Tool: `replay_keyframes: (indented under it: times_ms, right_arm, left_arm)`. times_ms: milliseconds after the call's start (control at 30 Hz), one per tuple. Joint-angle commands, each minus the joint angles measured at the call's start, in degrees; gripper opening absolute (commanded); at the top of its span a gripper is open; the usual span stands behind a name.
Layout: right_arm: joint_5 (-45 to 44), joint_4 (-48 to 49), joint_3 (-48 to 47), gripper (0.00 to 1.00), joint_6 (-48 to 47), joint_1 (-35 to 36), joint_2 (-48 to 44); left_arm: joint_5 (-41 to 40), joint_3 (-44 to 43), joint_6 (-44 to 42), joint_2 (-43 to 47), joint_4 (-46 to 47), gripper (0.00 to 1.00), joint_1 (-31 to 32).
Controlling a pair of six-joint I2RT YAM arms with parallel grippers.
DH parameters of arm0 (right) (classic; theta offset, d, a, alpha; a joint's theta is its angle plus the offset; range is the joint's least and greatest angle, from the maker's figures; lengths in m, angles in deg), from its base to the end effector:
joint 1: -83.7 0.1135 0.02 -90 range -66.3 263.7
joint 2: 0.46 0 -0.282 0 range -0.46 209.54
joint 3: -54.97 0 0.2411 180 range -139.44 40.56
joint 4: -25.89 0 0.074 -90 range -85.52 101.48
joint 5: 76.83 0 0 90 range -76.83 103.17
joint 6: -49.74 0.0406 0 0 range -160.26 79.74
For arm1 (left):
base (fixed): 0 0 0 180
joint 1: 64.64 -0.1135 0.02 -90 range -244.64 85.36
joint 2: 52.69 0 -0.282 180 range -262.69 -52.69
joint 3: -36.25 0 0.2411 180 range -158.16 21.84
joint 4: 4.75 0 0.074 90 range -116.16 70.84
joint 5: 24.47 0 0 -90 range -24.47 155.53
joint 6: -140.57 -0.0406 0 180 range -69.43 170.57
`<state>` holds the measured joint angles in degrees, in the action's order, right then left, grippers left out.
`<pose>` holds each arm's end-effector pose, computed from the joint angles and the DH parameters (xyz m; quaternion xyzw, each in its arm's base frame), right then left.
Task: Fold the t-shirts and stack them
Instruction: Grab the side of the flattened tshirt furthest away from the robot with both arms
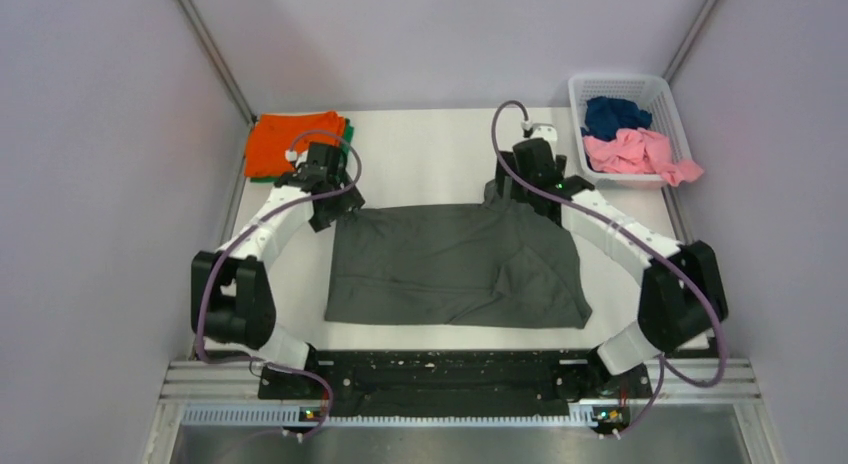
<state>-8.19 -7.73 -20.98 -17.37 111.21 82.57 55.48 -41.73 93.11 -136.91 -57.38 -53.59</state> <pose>0.2816 0.1300 0.2908 0.0412 0.8955 0.0221 0.4426 0.2862 -0.0487 0.2703 -0.2830 0.9172 -0.0452 0.2766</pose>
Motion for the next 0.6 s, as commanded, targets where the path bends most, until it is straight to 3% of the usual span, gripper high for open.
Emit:
replay_keyframes:
  times_ms: [0,333,467,567]
  right_arm:
    - [0.5,2.1,-11.7,0.99,-6.3,-2.5,11.1]
    - [7.2,-2.8,-32.7,0.96,-8.5,-6.8,33.5]
    - [10.1,-4.1,-38.5,0.93,-9.4,-7.6,39.0]
    - [13.1,-4.2,-42.8,0.9,-10.9,-7.7,42.7]
  left_arm:
    - [-3.1,-8.0,-4.9,-10.6,0.8,0.77,-1.6]
    - [4.4,-18.6,-10.0,-26.5,-1.5,0.3,-6.1]
    - [5.9,-18.7,-10.2,-28.2,-0.8,0.04,-6.4]
    - [5.9,-18.4,-10.2,-28.3,-0.7,0.0,-6.6]
